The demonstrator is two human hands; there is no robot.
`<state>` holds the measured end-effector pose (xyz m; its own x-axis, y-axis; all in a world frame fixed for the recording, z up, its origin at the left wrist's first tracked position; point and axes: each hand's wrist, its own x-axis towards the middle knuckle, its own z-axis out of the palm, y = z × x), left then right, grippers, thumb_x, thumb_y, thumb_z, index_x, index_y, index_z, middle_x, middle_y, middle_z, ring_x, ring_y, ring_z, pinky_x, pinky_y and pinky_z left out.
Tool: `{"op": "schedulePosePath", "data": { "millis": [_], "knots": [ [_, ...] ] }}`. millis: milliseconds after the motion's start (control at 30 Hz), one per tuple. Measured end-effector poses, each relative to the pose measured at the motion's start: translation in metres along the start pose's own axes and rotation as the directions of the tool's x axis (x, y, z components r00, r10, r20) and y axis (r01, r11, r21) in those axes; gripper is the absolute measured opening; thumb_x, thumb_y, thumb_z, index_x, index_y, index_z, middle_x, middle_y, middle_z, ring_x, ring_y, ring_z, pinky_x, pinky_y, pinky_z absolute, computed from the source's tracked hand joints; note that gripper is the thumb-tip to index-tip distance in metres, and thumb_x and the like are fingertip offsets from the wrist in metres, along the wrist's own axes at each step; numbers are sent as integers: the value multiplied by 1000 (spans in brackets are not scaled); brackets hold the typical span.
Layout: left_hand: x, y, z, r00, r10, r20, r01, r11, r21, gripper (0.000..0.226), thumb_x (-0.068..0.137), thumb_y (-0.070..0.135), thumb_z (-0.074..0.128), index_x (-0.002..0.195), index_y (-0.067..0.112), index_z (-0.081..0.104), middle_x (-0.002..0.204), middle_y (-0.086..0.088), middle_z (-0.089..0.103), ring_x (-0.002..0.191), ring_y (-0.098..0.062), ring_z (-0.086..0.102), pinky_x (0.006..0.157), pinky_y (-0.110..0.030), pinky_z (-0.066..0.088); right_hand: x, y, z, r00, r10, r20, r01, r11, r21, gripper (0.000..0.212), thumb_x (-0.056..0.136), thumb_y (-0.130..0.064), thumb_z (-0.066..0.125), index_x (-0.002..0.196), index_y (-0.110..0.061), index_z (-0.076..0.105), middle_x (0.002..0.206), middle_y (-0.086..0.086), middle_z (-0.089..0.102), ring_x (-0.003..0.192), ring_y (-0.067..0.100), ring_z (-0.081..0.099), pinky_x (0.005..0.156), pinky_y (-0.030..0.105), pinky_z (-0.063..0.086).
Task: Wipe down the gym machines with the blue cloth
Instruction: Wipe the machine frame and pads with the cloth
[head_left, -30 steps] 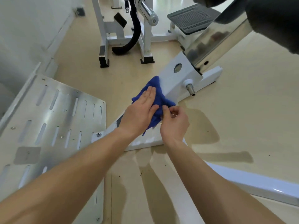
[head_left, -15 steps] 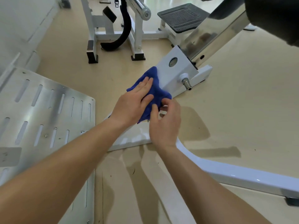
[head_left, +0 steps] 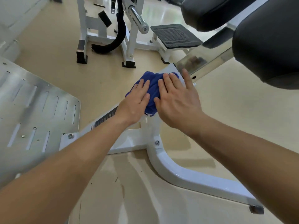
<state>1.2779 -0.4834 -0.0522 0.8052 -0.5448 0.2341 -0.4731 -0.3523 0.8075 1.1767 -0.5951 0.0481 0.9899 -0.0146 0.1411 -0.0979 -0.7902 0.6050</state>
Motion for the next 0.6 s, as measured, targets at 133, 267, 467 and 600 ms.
{"op": "schedulePosePath", "data": {
  "millis": [133,267,467,600],
  "knots": [
    [32,51,5,997,70,32,-68,997,-48,51,107,31,29,155,32,15,164,11,4,151,-11,-1,121,-30,5,16,36,-16,997,68,31,-64,992,-111,61,102,-41,25,148,-2,37,155,20,34,146,34,27,119,55,0],
    [28,42,8,996,84,17,-82,994,-70,51,107,32,31,156,31,15,164,11,4,150,-5,-2,121,-25,3,14,43,-8,997,81,-18,-81,995,-51,64,97,-33,27,147,4,35,154,27,32,145,39,28,120,53,6],
    [-8,-4,2,999,18,44,-17,1000,-12,52,107,29,28,155,32,10,163,15,-3,147,3,-7,118,-18,-1,12,7,1,993,-114,-21,114,994,3,62,100,-39,22,150,-3,35,157,25,28,147,39,25,122,53,5],
    [21,25,0,997,23,72,-23,1000,-2,52,107,30,28,156,31,10,164,10,-1,150,-7,-4,117,-21,1,34,34,-2,998,-54,-30,52,998,-41,62,101,-42,19,151,-11,37,159,17,29,147,31,28,119,54,5]
  ]
}}
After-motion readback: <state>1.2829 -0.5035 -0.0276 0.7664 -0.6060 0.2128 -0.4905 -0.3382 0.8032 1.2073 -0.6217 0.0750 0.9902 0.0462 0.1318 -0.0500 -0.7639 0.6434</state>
